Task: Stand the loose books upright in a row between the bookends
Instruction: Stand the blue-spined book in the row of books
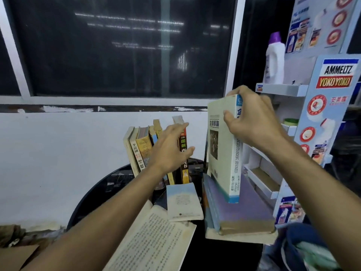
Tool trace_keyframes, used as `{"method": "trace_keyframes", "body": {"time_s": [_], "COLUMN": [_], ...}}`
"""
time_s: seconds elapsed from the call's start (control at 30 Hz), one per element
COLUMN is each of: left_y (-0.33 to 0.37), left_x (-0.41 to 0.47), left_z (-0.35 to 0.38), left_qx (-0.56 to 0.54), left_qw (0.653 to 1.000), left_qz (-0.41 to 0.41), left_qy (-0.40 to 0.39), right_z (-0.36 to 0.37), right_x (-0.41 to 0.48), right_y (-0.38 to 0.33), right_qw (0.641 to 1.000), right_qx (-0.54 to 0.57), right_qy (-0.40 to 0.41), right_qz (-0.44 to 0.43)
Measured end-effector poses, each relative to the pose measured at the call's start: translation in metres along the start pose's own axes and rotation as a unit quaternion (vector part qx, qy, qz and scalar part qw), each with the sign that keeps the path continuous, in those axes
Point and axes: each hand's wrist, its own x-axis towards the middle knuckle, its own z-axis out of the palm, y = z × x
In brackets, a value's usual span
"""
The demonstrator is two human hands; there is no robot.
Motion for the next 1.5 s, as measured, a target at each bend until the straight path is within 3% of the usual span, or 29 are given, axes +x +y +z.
{"method": "trace_keyframes", "body": {"time_s": [0.23, 0.4, 0.93, 1.2, 1.5], "left_y": [-0.021, -0.031, -0.035, -0.049, -0.045], "left_x": [0.061, 0.073, 0.079, 0.081, 0.079], "left_z": [0.012, 0.017, 0.020, 0.028, 0.028], "left_qx": [0.211, 0.254, 0.178, 0.178, 0.171], "left_qw": [0.976, 0.964, 0.981, 0.983, 0.983], "left_qz": [-0.040, -0.052, -0.062, -0.039, -0.052], "left_qy": [-0.033, -0.058, -0.056, -0.033, -0.040], "right_z": [0.046, 0.085, 0.196, 0.219, 0.224], "right_x": [0.029, 0.042, 0.034, 0.031, 0.026], "right_y": [0.021, 0.029, 0.062, 0.066, 0.069], "right_qw": [0.997, 0.992, 0.994, 0.996, 0.996], "right_qx": [0.015, 0.051, 0.064, 0.058, 0.062], "right_qy": [0.072, 0.105, 0.085, 0.061, 0.063], "right_qz": [-0.037, -0.052, -0.024, 0.005, -0.023]}}
